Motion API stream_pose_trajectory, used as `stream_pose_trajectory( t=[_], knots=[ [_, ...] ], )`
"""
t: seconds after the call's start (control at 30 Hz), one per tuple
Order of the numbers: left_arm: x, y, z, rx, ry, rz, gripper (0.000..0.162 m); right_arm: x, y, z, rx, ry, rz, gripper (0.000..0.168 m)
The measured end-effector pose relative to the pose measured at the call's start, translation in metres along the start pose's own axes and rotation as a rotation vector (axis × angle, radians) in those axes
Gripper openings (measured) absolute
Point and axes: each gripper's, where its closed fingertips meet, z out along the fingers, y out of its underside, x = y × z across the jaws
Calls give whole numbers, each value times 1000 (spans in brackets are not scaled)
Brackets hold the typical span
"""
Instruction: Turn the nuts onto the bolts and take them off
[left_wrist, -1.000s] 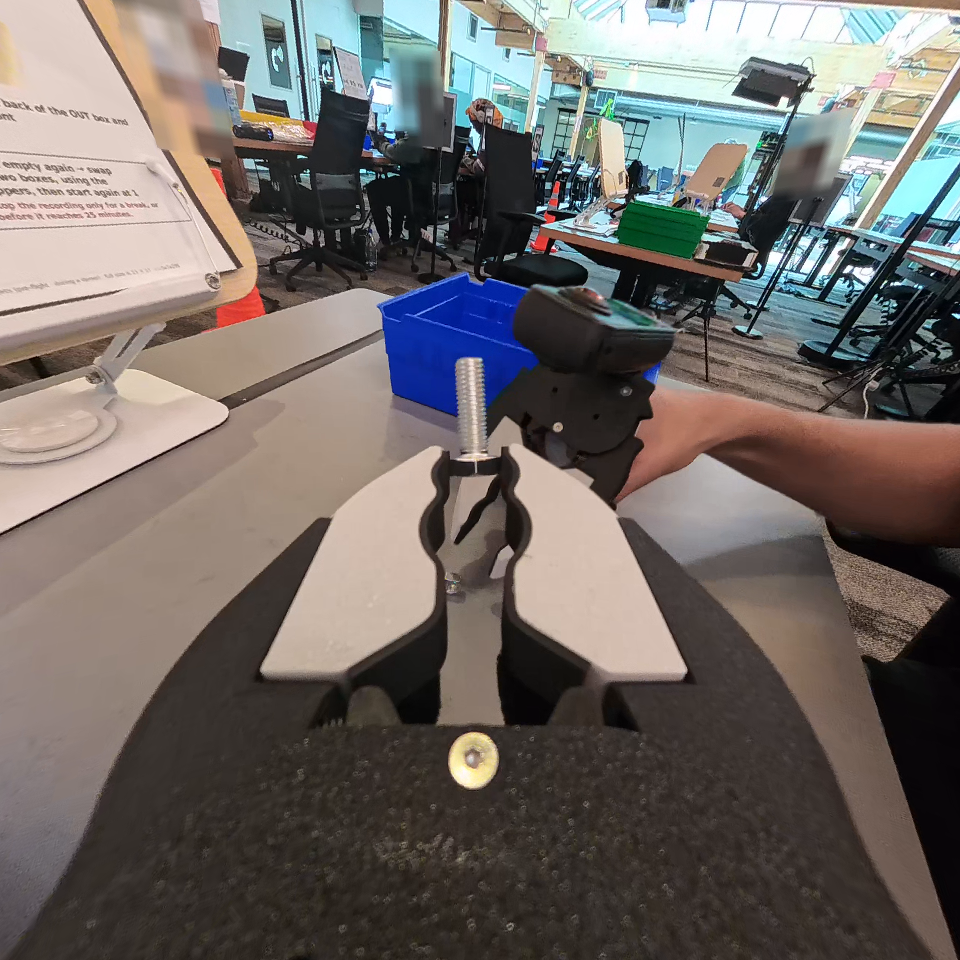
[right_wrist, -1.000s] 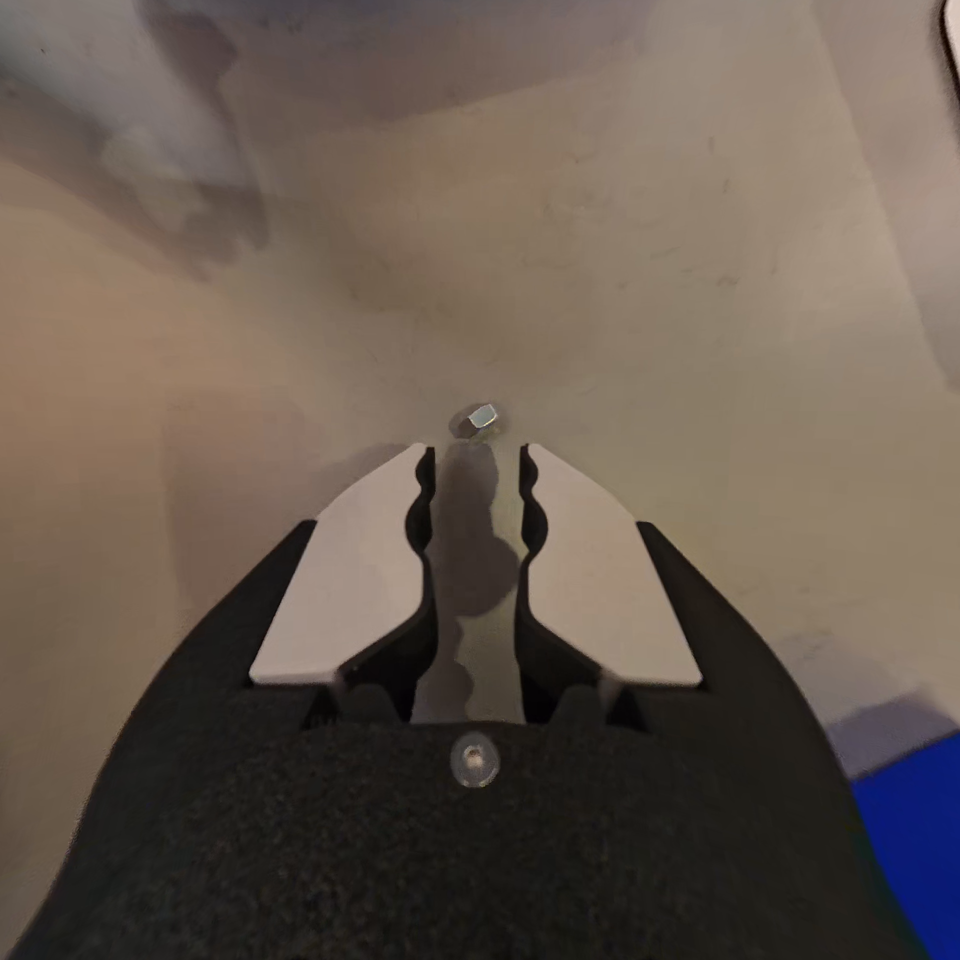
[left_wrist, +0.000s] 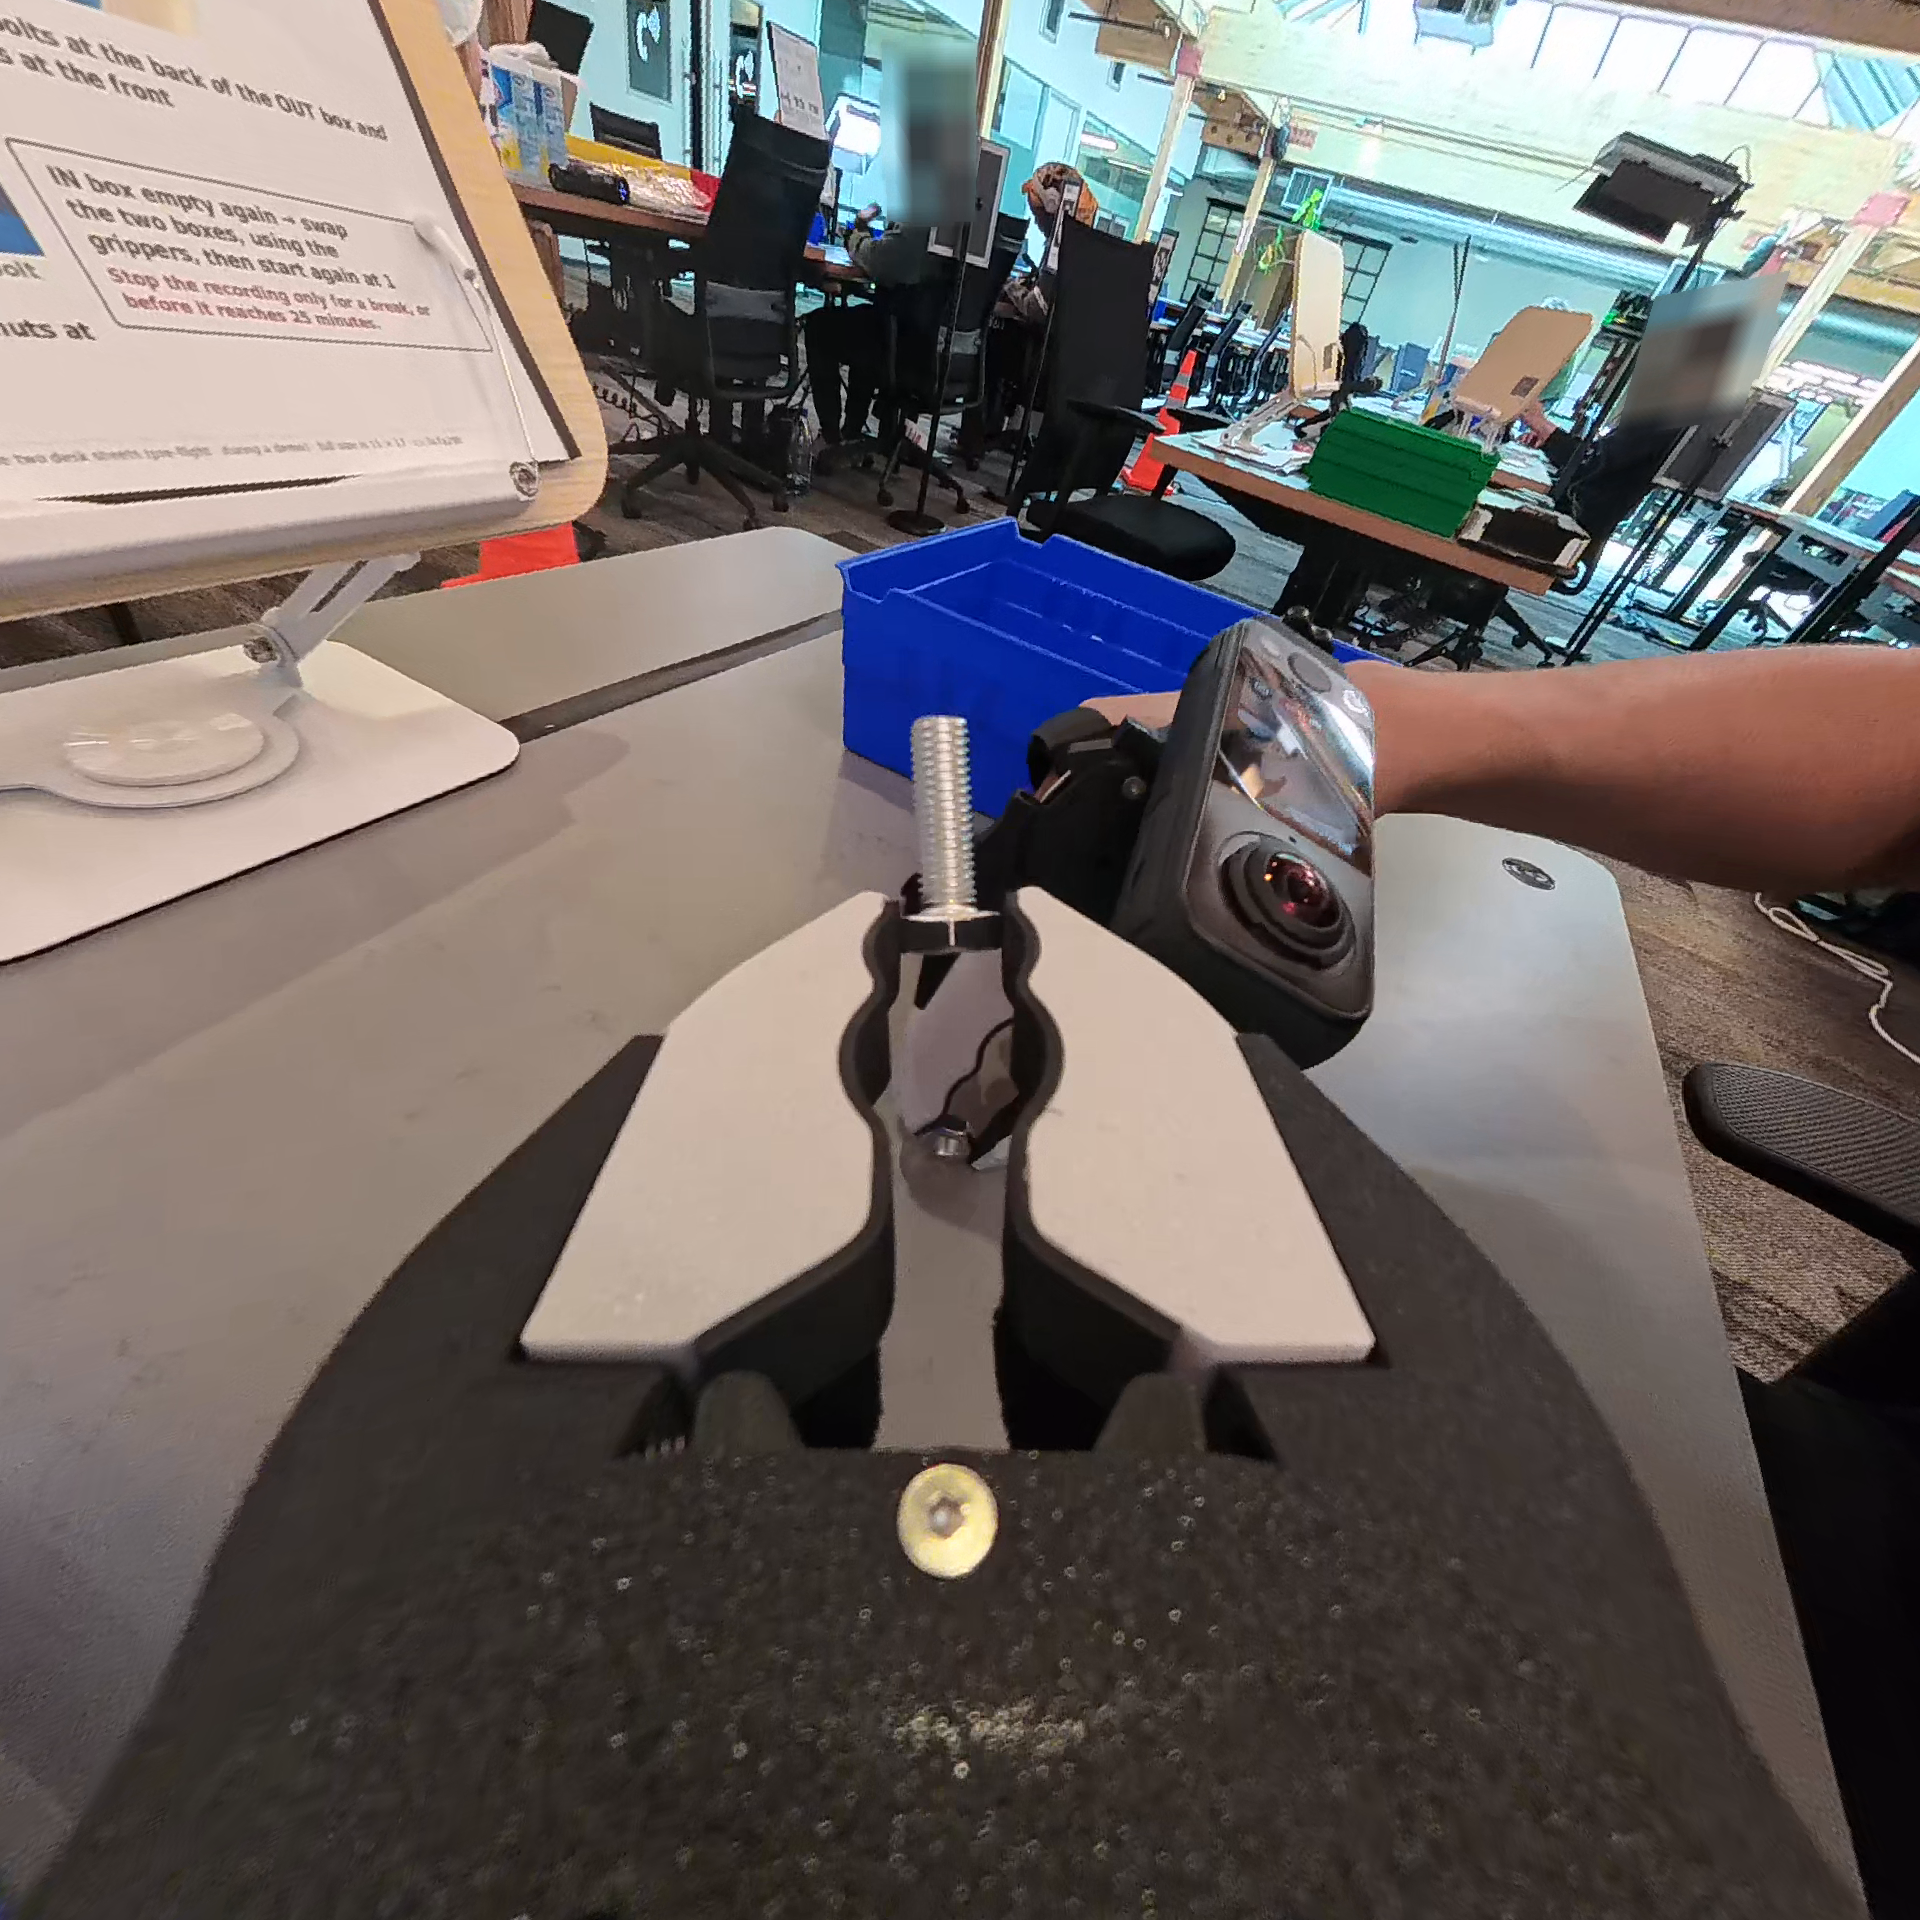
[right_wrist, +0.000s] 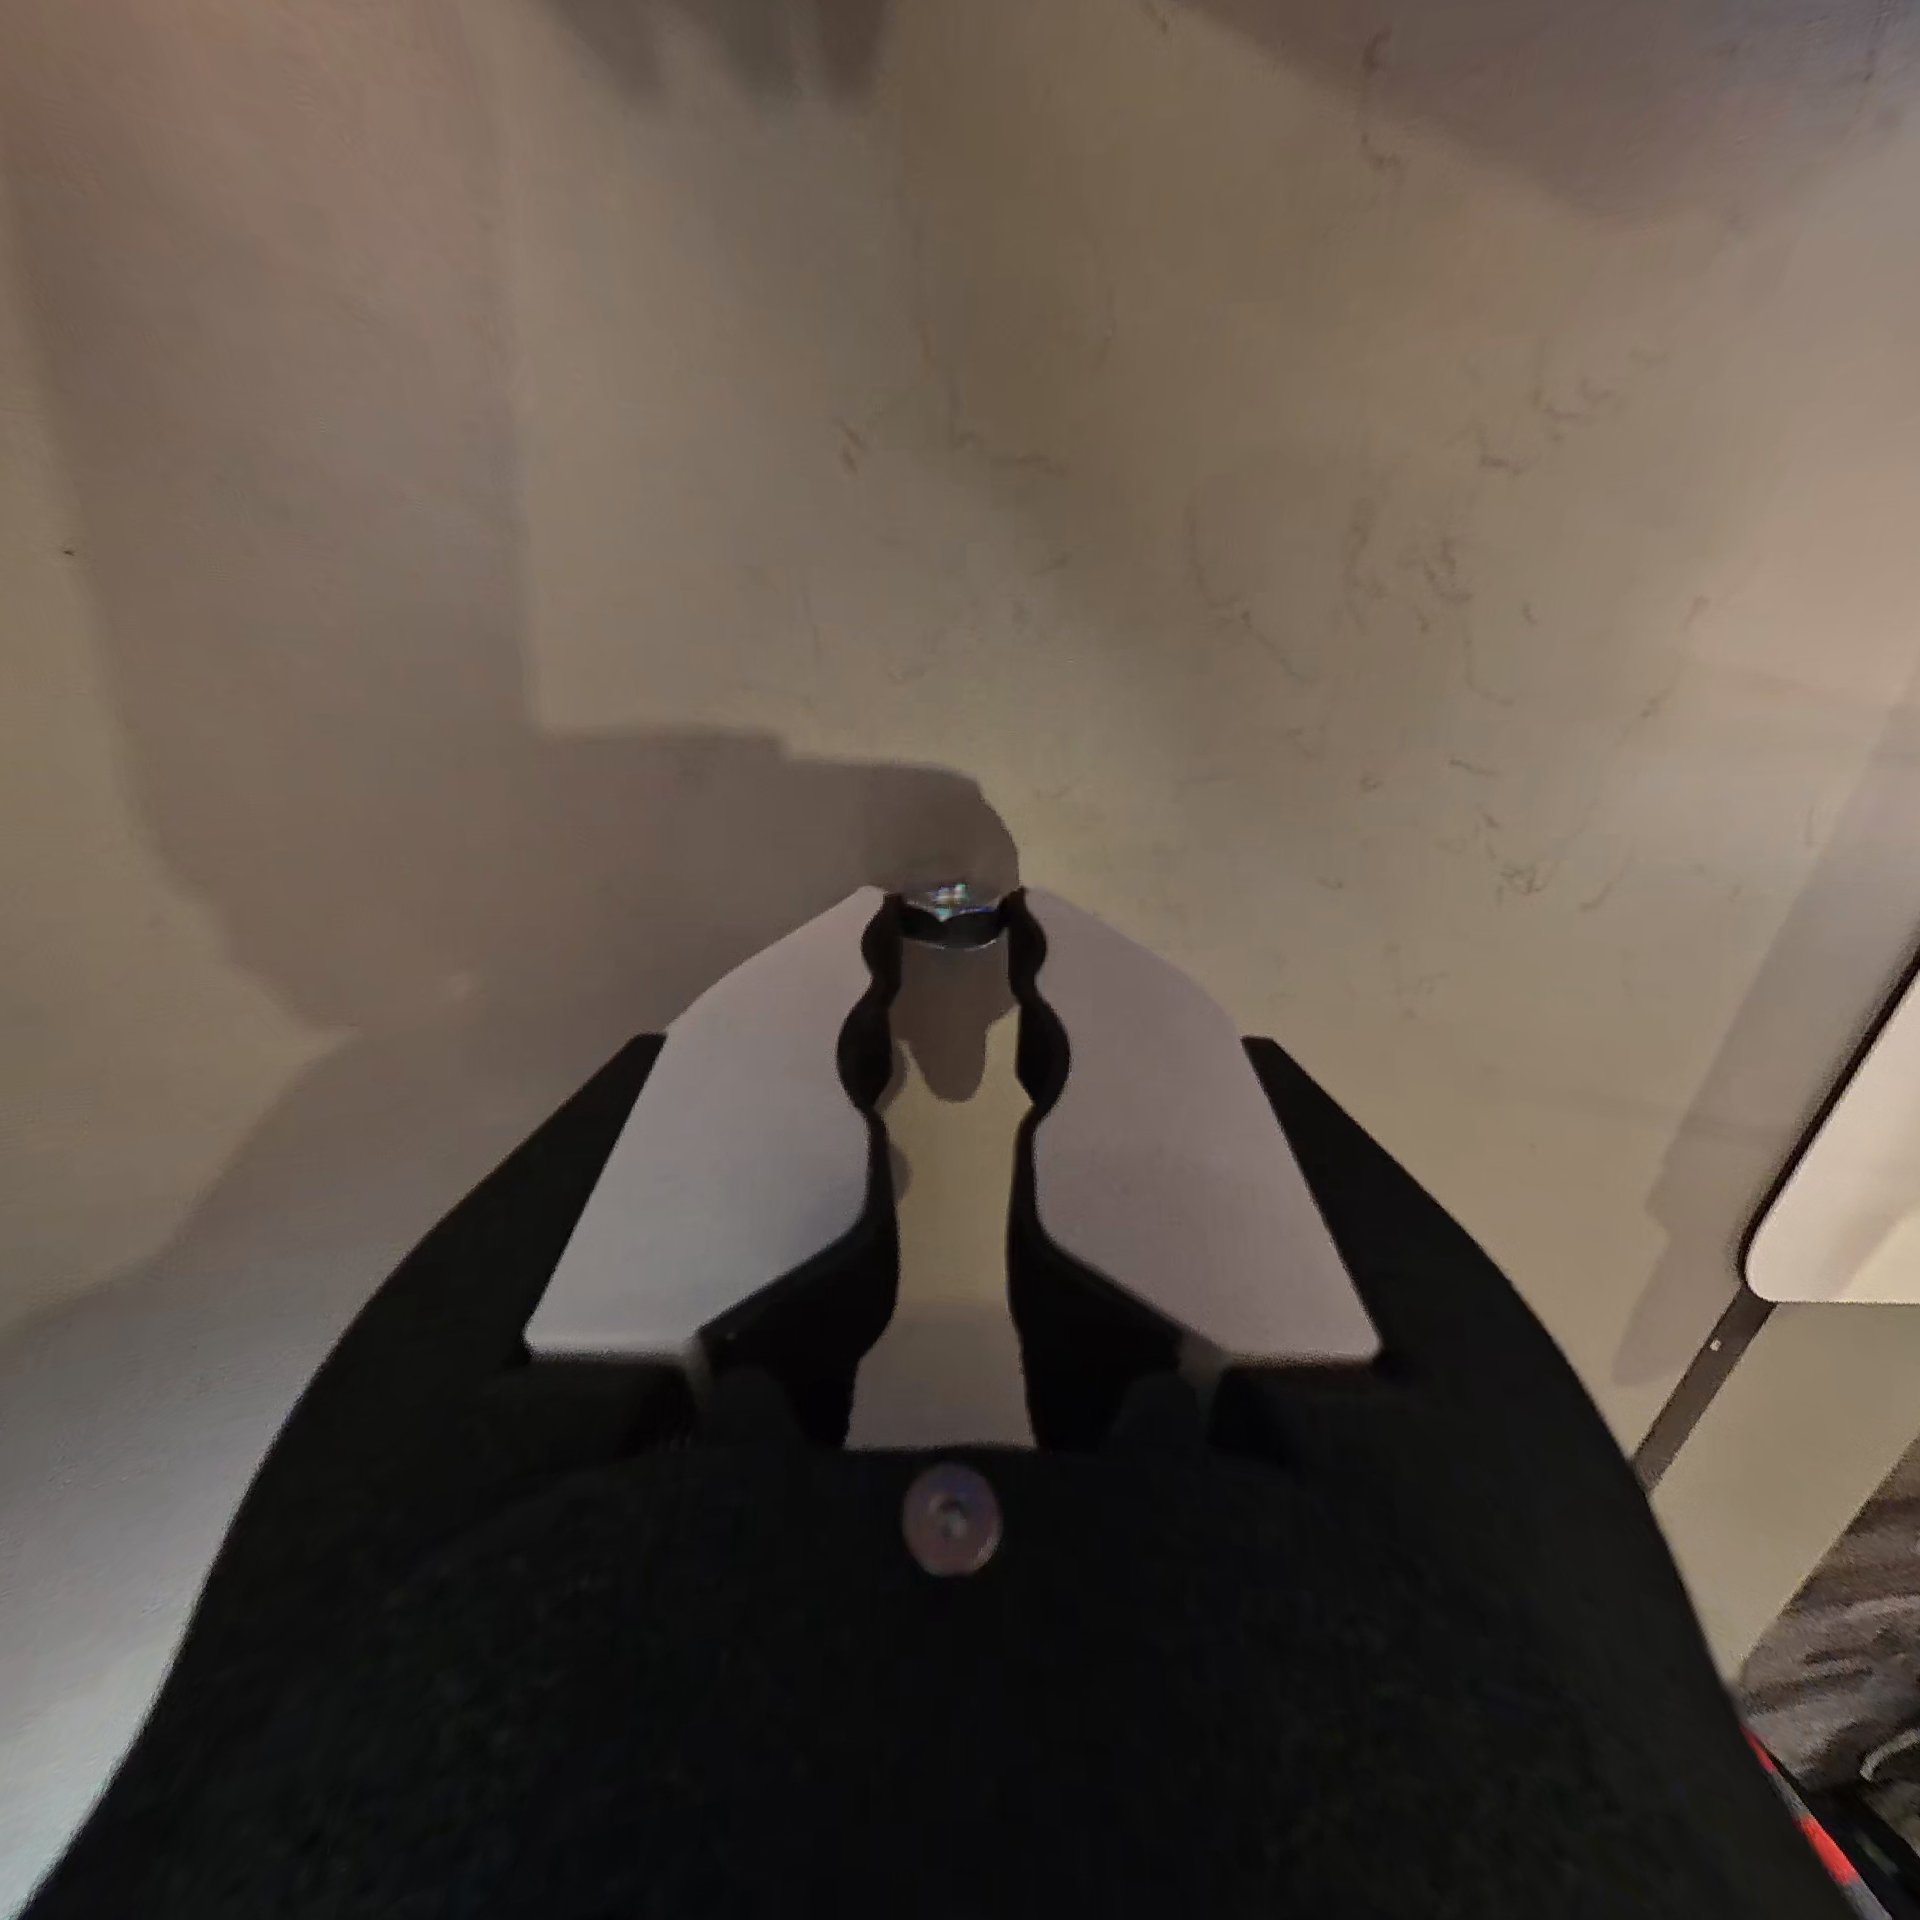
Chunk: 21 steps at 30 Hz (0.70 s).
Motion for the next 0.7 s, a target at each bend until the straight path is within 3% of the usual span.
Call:
stream_pose_trajectory(
  t=[0.2,0.3,0.4,0.5,0.63,0.7],
  knots=[
    [-3,3,1,-10,-6,-10,17,-1,0,0,10,-11,20,18],
    [-4,3,1,-5,-11,-12,17,5,-4,-4,92,17,133,18],
    [-2,0,0,29,14,-25,17,25,-24,-39,384,46,373,18],
    [9,-10,-1,141,148,-94,17,55,-51,-107,883,38,591,18],
    [25,-21,1,263,343,-182,17,66,-77,-180,1405,-88,604,18],
    [32,-29,2,310,431,-234,17,66,-88,-197,1552,-174,569,17]
  ],
)
